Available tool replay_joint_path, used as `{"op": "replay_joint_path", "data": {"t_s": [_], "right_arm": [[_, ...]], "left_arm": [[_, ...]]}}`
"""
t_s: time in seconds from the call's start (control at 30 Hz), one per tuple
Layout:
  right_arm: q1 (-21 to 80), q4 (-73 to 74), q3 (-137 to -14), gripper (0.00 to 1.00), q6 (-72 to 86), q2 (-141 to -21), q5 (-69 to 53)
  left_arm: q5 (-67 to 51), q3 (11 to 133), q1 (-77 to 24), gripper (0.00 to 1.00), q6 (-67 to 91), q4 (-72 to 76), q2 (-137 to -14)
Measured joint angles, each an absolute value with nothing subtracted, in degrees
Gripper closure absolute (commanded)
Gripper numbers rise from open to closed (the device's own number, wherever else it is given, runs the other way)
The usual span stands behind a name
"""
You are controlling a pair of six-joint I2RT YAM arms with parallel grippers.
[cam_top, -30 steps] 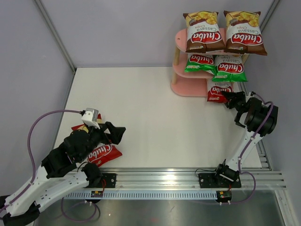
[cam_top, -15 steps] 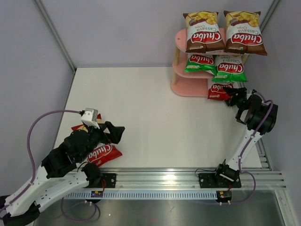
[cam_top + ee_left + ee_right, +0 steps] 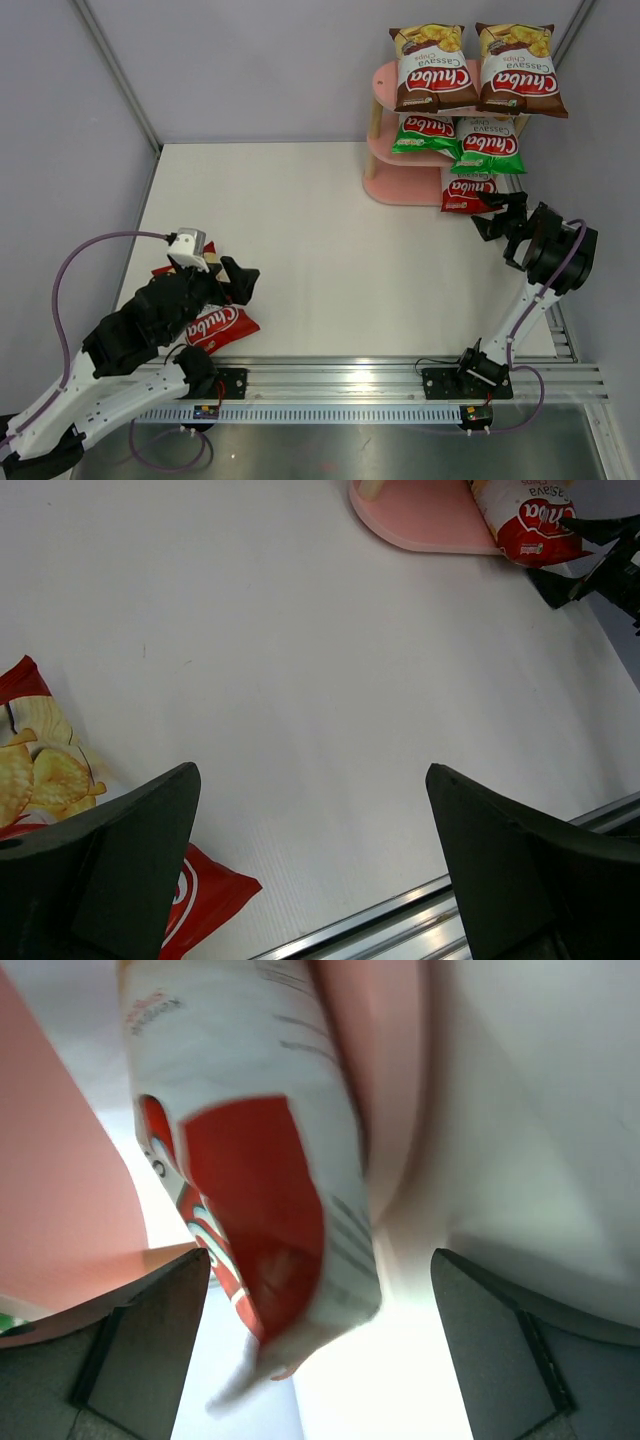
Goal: Place and organize the chips bags onto the shelf
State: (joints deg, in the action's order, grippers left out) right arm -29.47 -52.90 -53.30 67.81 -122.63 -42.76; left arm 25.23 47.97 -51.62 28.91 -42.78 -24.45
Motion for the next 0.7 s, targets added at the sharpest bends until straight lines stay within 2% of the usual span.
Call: {"op": "replay_joint_path", "data": {"t_s": [0.37,0.47,0.5,0.7], "right_arm": [[-30.4,-39.7,-45.6,0.01,61.4,-109.7,-40.0],[-30.4,-34.7,-41.5,0.01,58.9,-101.8,-39.6],[-30.4,-33.1,-39.5,0.01,58.3,-98.3,-39.5],[-29.3,-18.5,-27.6,0.00,53.8,-70.9,-34.9]], "left_arm": [[37.6,54.3,-49.0,0.01,35.0,-52.1,-39.3],[35.0,53.9,-38.0,0.01,34.5,-51.5,-41.5],[32.5,53.4,-31.4,0.01,34.0,-50.5,-41.5],[21.5,47.7,-3.9,0.01,34.4,-46.8,-38.9]]}}
